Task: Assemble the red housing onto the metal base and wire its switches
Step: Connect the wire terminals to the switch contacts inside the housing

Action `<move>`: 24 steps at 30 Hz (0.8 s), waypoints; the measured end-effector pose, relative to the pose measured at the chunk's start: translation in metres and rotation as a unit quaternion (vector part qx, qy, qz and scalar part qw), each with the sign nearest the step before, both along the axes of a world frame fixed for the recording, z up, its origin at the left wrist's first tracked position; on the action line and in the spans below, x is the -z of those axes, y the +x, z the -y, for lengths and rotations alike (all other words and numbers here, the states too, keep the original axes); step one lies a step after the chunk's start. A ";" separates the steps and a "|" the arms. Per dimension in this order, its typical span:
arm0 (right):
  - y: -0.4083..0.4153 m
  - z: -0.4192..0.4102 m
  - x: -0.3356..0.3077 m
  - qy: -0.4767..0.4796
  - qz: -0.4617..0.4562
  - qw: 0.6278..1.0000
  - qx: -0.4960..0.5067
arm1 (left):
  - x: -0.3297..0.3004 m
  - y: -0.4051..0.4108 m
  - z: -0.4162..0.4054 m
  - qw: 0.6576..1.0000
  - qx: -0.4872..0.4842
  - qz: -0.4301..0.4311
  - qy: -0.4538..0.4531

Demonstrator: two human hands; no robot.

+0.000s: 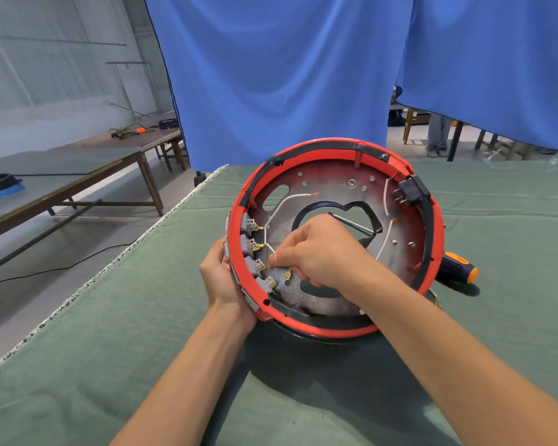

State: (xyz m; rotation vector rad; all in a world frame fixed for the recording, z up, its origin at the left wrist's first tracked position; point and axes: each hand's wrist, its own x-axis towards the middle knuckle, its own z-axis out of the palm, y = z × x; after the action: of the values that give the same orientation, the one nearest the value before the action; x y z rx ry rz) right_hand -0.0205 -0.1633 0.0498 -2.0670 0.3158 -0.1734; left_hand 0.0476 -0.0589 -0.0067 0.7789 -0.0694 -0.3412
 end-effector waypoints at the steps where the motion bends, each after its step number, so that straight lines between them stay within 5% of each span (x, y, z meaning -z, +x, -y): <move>1: 0.000 0.000 0.000 -0.001 0.001 1.000 0.000 | 0.000 0.001 0.000 1.000 0.002 0.002 0.002; 24: -0.002 -0.002 0.000 0.012 0.005 1.000 -0.004 | -0.004 -0.005 -0.001 1.000 -0.009 0.025 0.004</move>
State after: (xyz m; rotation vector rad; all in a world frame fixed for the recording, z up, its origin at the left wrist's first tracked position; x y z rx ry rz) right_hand -0.0227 -0.1612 0.0502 -2.0429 0.3020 -0.1756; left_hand 0.0426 -0.0584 -0.0026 0.7950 -0.1075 -0.3043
